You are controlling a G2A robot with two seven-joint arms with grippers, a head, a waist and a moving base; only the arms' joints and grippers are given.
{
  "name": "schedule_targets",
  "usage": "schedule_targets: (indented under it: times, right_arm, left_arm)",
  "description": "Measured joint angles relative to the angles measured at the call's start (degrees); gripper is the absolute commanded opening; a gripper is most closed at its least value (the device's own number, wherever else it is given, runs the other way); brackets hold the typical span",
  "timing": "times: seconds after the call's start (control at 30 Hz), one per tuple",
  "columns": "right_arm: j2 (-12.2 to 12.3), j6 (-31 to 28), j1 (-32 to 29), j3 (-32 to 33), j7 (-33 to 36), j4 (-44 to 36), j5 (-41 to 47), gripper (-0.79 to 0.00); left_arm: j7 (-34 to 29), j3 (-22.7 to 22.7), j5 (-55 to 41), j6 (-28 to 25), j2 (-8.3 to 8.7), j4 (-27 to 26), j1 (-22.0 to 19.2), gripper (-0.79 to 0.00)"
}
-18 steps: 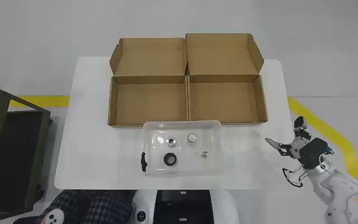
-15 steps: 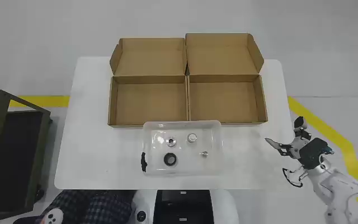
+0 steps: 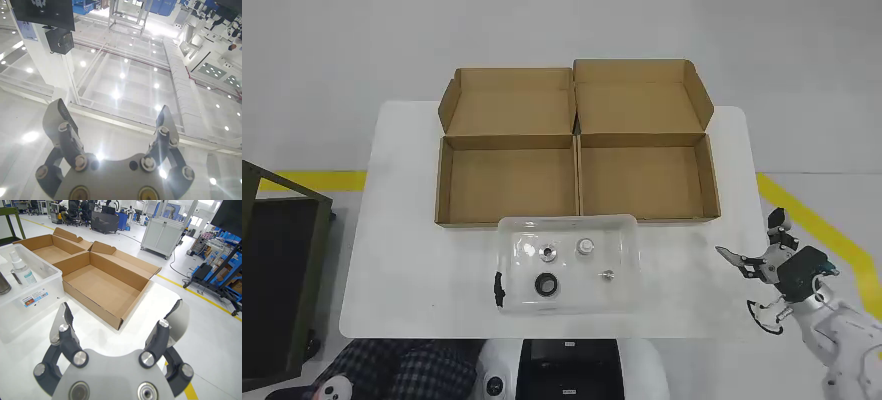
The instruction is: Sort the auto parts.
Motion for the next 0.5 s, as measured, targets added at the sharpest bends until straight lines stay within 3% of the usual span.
schedule_targets:
  times: [0.27, 0.5]
  right_arm:
    - [0.00, 0.14, 0.03, -0.10, 0.23, -0.22, -0.12, 0.000]
    - [0.38, -4.32, 0.38, -2.49, 10.41, -6.79, 0.30, 0.000]
  left_arm:
    - [0.00, 0.00, 0.00, 0.00, 0.00, 0.00, 0.00, 0.000]
    - [0.00, 0.00, 0.00, 0.00, 0.00, 0.00, 0.00, 0.000]
